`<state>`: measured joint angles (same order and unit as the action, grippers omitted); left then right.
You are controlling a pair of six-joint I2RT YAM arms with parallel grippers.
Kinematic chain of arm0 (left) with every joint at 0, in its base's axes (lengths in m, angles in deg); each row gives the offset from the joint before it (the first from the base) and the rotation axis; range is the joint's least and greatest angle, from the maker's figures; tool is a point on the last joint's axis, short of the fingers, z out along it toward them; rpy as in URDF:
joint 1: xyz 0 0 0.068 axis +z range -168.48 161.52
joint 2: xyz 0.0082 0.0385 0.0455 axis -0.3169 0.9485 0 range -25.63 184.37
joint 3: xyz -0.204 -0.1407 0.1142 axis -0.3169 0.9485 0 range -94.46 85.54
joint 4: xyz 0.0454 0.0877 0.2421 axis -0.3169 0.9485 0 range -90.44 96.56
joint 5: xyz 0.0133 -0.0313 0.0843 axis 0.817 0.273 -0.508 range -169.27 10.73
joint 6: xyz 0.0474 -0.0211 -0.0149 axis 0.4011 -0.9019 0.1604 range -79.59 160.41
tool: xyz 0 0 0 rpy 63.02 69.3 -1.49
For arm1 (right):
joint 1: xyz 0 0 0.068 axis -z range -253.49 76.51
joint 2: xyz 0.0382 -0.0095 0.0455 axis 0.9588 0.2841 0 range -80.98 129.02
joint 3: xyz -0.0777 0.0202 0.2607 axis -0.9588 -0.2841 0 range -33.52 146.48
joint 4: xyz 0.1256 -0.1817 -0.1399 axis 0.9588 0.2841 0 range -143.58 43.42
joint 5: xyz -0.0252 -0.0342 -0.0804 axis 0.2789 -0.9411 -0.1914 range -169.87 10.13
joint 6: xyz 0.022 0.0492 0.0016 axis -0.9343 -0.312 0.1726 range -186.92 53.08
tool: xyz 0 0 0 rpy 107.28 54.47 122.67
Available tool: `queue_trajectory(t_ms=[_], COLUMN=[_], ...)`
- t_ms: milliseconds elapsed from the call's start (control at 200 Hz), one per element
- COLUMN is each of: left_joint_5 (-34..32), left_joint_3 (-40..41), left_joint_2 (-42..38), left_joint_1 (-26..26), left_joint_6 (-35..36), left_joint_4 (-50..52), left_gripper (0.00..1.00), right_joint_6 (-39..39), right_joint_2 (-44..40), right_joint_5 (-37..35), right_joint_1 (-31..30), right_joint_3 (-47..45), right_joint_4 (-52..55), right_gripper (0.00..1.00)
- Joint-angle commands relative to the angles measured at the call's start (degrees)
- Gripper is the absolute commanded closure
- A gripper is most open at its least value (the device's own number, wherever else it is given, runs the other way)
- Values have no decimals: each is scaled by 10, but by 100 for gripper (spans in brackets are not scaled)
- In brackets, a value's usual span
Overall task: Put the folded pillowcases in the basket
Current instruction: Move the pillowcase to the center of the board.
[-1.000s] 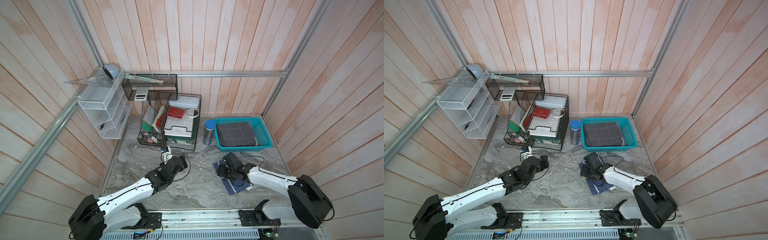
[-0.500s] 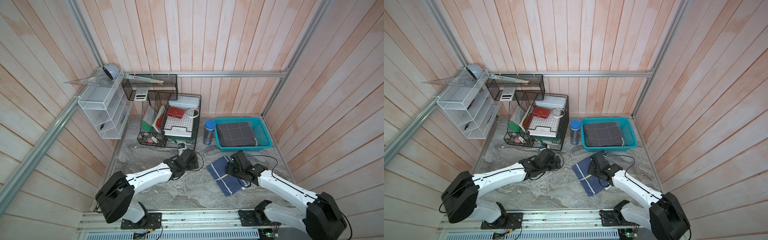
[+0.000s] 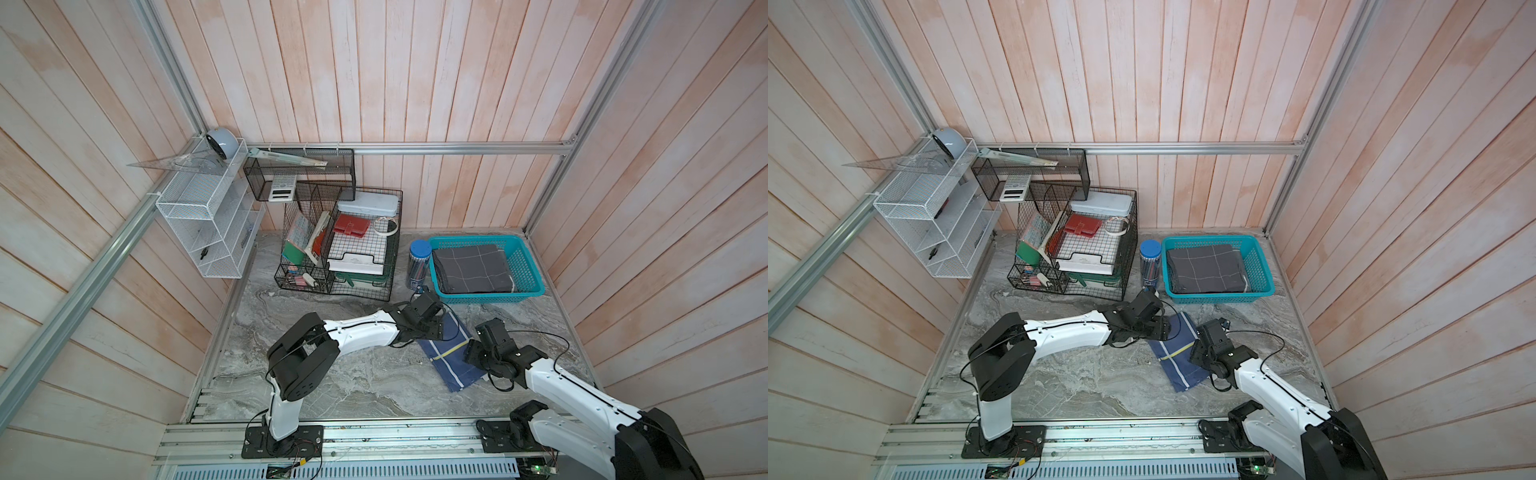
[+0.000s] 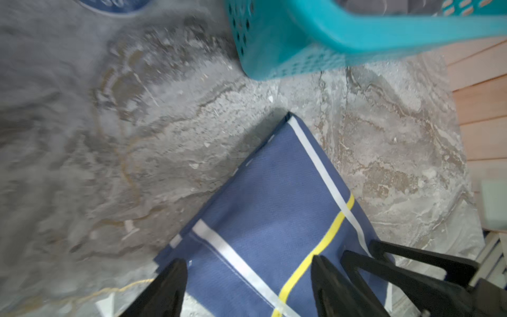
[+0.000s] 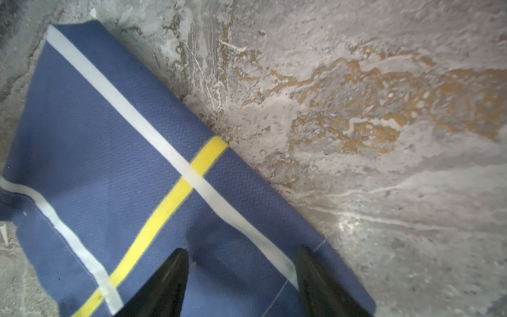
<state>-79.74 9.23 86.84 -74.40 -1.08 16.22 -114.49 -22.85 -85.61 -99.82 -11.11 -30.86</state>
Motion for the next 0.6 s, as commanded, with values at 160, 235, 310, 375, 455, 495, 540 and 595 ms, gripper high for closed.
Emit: queue_trajectory(t_ms=[160, 235, 310, 375, 455, 495, 540, 595], left_joint_5=[26, 14, 3, 2, 3, 0, -8, -20], left_joint_3=[3, 41, 89, 135, 191, 218, 246, 271], left_joint_2=[42, 18, -14, -44, -85, -106, -131, -160], left_joint_1=[-1, -1, -1, -1, -1, -21, -29, -34], left_joint_6=[3, -4, -17, -32, -54, -64, -76, -85], left_joint_4=[12, 10, 5, -5, -25, -37, -55, -67], left_gripper=[40, 44, 45, 46, 46, 46, 46, 45], right_joint_6=[3, 10, 16, 22, 35, 53, 83, 101], right_joint_2=[42, 56, 76, 100, 135, 155, 179, 207], right_joint_5=[28, 28, 32, 39, 58, 82, 114, 136], right_joint_1=[4, 5, 7, 7, 7, 7, 7, 7], right_joint_3=[2, 8, 18, 36, 67, 85, 109, 138], right_joint_4=[-37, -50, -66, -71, -71, -71, -71, -61], right_gripper=[32, 32, 32, 32, 32, 32, 32, 32])
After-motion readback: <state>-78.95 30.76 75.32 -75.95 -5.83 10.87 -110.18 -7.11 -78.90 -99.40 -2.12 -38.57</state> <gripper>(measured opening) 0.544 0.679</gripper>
